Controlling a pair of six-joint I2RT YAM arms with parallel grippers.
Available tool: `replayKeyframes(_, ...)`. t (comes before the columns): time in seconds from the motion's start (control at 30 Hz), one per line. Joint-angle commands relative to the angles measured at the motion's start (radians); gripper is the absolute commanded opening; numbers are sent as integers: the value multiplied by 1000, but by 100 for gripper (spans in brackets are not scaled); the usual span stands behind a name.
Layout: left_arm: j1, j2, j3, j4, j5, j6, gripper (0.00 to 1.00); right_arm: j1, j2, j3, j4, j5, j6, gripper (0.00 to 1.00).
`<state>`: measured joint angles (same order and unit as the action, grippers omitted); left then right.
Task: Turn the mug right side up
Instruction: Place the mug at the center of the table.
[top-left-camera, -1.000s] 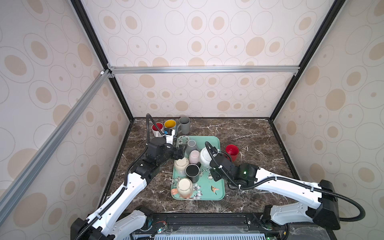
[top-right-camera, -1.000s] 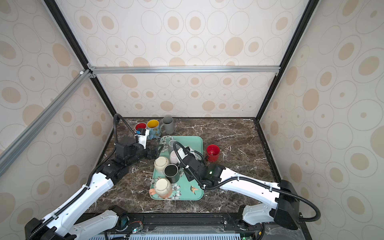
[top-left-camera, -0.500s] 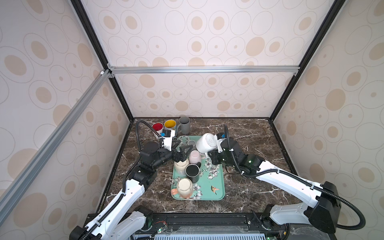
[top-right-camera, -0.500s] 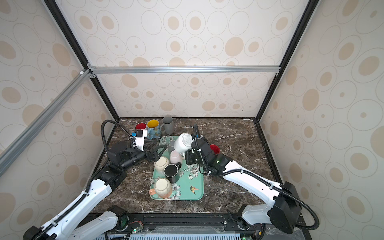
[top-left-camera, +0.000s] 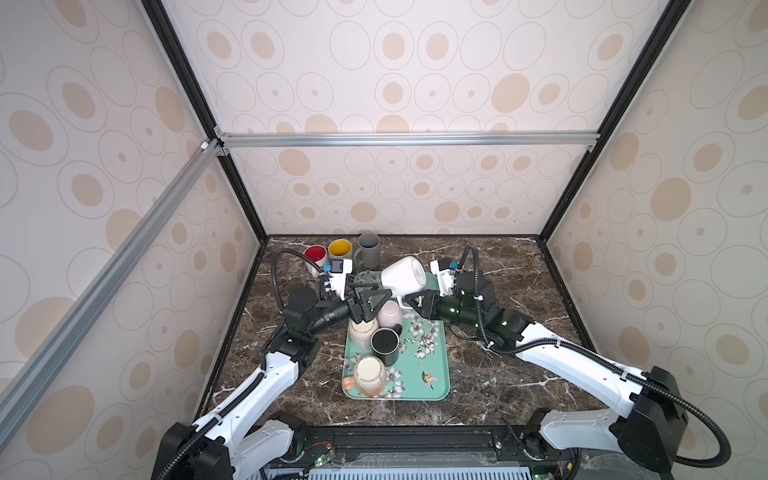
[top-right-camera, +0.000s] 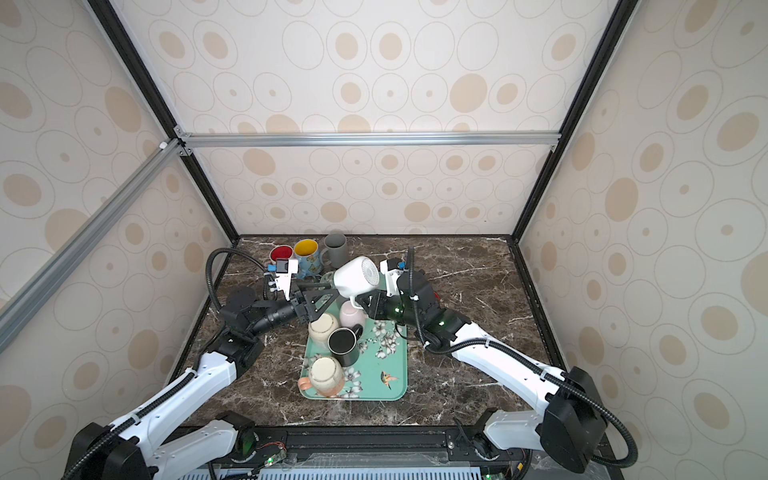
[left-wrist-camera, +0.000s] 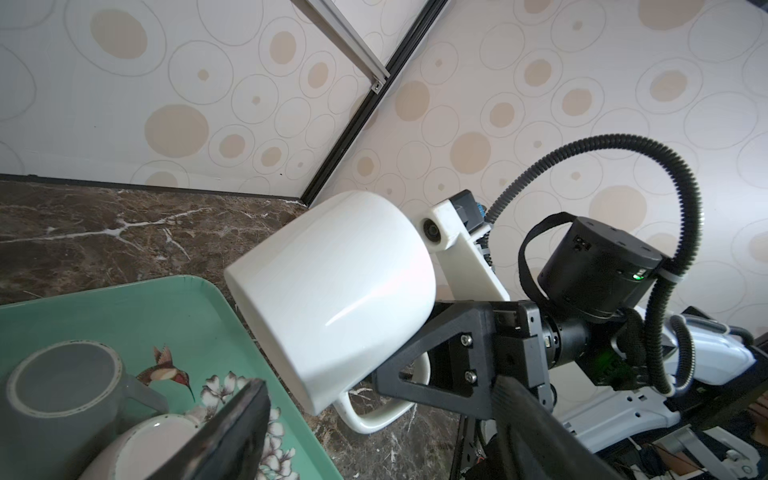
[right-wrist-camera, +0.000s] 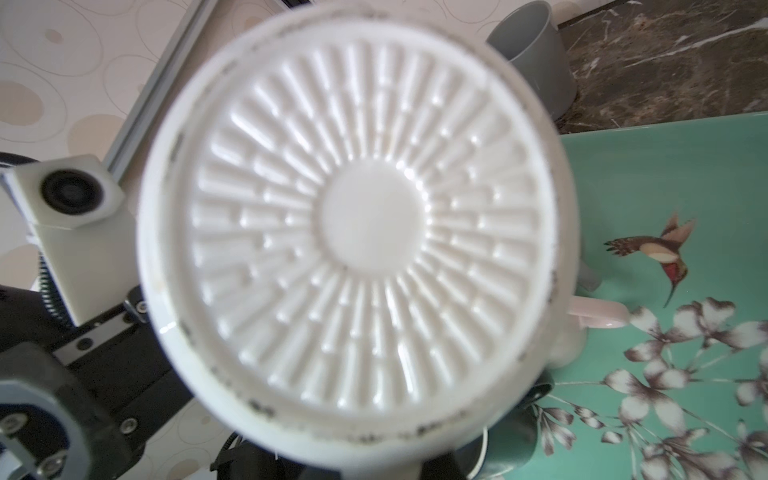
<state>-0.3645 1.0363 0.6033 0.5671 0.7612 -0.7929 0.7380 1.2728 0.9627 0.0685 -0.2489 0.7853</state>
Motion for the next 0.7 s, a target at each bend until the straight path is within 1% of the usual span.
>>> replayKeyframes(0.0, 9, 1, 2, 108, 31, -88, 84, -14, -36, 1, 195, -65, 54, 0)
replayKeyframes(0.2, 12, 39, -26, 276, 79, -216, 81, -14, -29, -13, 254, -103, 95, 0)
replayKeyframes(0.4, 14, 81, -25, 381, 96, -286, 78, -14, -29, -18, 283, -132, 109, 0)
replayKeyframes(0.57, 15, 117, -14, 530, 127, -380, 75, -15, -15, -8, 295, -175, 115, 0)
replayKeyframes(0.67, 14, 134, 3, 571, 142, -406, 68, -15, 6, -3, 319, -206, 134, 0)
